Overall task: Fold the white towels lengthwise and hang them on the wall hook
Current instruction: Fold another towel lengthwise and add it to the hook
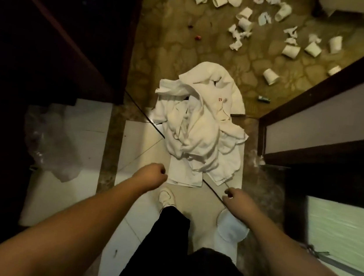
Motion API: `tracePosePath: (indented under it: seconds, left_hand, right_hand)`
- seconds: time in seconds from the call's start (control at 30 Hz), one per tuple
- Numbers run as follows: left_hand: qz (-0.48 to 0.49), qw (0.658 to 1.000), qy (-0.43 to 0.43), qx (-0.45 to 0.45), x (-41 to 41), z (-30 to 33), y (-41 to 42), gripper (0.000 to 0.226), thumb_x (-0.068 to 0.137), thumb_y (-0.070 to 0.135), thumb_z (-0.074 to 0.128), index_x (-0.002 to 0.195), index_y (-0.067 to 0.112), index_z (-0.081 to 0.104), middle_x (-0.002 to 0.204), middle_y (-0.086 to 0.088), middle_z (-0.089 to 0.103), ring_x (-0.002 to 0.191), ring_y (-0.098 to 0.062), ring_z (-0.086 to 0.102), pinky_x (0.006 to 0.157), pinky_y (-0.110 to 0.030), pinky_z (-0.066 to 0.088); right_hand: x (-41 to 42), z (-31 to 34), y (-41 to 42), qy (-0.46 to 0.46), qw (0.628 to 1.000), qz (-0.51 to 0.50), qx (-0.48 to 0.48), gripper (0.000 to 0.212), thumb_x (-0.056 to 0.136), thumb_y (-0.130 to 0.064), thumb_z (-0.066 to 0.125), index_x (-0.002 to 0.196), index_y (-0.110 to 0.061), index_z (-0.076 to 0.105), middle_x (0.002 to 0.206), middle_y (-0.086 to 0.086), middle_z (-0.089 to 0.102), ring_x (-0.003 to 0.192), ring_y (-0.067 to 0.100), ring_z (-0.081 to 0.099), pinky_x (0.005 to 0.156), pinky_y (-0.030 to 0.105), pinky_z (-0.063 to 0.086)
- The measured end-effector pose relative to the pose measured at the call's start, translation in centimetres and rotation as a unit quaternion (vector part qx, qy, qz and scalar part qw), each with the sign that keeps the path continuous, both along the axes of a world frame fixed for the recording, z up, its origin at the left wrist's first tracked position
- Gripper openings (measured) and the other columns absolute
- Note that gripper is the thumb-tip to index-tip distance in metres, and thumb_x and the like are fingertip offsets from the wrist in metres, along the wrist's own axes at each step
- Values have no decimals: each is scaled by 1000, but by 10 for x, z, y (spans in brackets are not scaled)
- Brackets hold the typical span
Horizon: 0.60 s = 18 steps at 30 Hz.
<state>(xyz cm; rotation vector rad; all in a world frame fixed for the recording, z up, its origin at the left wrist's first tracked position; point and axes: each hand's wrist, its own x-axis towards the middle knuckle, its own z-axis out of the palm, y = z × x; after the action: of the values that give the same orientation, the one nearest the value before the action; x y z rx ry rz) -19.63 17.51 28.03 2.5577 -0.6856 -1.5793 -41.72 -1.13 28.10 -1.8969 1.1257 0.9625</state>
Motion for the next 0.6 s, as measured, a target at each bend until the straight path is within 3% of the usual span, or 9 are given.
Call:
tracePosePath:
  seconds: [0.17, 0.37, 0.5, 0.6]
  left_hand:
    - [0, 1000, 9, 16, 58, -79, -37, 30, 98, 33, 54, 119, 14, 65, 117, -9, 67, 104, -27, 61, 89, -33, 51]
    - [-33, 998, 13, 43, 71, -200, -67, 28, 99, 31, 51, 119, 16, 63, 116, -8, 65, 92, -20, 54, 78, -28, 42]
    - [36, 999, 8, 20, 66, -274, -89, 30, 95, 32, 55, 119, 15, 61, 117, -9, 65, 93, -23, 56, 77, -30, 43]
    - [116, 993, 9, -27, 58, -315, -109, 48, 94, 36, 62, 134, 11, 53, 130, -9, 60, 113, -30, 58, 86, -32, 44]
  right_hand:
    - [57, -67, -29, 0, 991, -124, 40, 47, 100, -29, 51, 142, -10, 48, 138, 13, 56, 124, 29, 54, 90, 28, 40]
    - [86, -192, -56, 21, 991, -122, 56, 52, 98, -31, 54, 144, -8, 45, 144, 13, 52, 131, 29, 49, 99, 27, 38]
    - [107, -270, -75, -5, 981, -181, 67, 55, 99, -30, 56, 146, -6, 40, 139, 14, 56, 127, 29, 52, 95, 26, 38]
    - [119, -325, -85, -58, 955, -283, 70, 66, 95, -34, 64, 148, -7, 35, 140, 12, 54, 122, 29, 56, 97, 33, 45]
